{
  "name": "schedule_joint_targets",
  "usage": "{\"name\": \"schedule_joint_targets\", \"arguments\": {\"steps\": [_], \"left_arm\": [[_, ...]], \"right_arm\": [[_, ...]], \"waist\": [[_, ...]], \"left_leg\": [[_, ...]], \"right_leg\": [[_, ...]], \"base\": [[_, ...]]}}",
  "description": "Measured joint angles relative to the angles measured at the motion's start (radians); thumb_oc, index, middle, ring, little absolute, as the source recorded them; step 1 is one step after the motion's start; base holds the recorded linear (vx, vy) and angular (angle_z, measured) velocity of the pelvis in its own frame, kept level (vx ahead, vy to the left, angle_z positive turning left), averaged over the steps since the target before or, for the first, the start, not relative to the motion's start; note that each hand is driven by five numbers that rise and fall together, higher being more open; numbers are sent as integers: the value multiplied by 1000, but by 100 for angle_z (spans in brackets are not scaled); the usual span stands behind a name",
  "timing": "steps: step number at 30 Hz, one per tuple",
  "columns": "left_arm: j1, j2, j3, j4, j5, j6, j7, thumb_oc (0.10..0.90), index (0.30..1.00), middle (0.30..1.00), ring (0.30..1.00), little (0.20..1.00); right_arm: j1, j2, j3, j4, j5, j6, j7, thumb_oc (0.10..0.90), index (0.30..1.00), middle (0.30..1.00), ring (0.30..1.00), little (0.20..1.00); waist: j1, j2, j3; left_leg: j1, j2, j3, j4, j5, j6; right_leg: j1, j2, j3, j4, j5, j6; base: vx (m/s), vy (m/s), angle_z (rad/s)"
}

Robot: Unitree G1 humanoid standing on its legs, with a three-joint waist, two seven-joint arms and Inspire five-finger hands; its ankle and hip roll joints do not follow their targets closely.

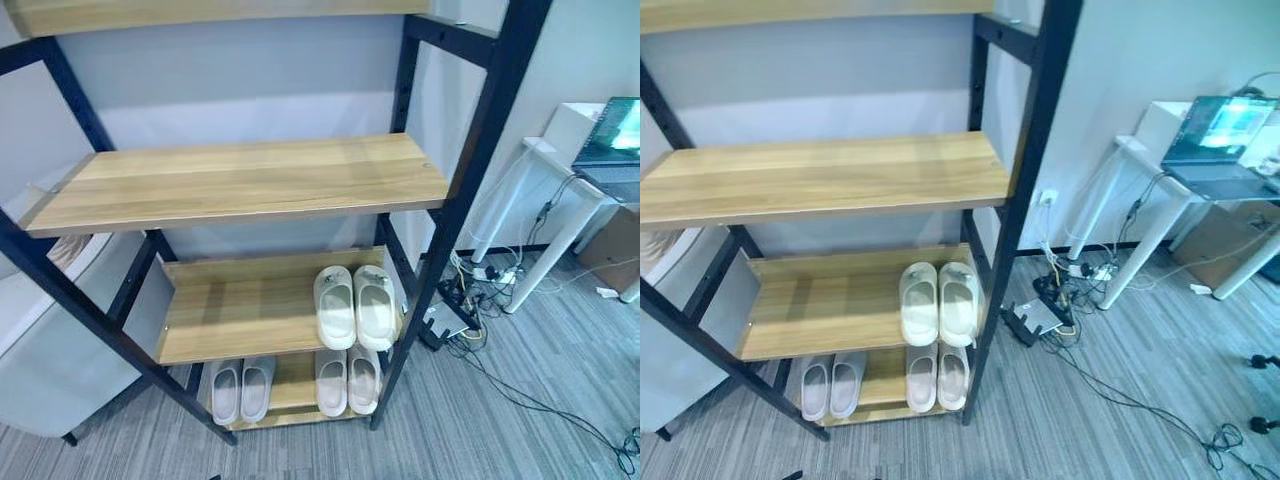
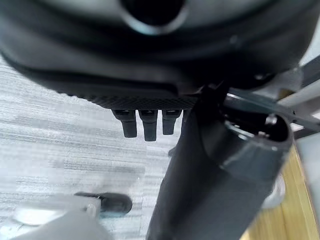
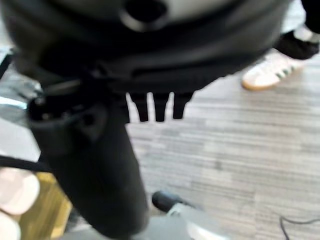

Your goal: Arrange the slippers neatly on the shoe rack.

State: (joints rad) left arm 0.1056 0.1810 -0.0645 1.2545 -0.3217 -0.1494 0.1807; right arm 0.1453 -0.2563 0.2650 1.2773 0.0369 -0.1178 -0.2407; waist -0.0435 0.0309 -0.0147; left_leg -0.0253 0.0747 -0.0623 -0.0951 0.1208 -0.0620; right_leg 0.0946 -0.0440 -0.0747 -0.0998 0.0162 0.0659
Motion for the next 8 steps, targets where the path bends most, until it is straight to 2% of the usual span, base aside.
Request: {"name": "schedule_joint_targets", "arguments": {"steps": [8], "left_arm": [[0,-1,31,42,-69,17,-22,800,900,900,900,900]], "right_arm": [[9,0,-22,11,32,3,30,800,900,900,900,900]], "waist": [[1,4,-9]], "left_leg": [[5,0,13,0,-4,0]], "right_leg": [[-1,2,13,0,-2,-2]], "base": [[2,14,-4]]}}
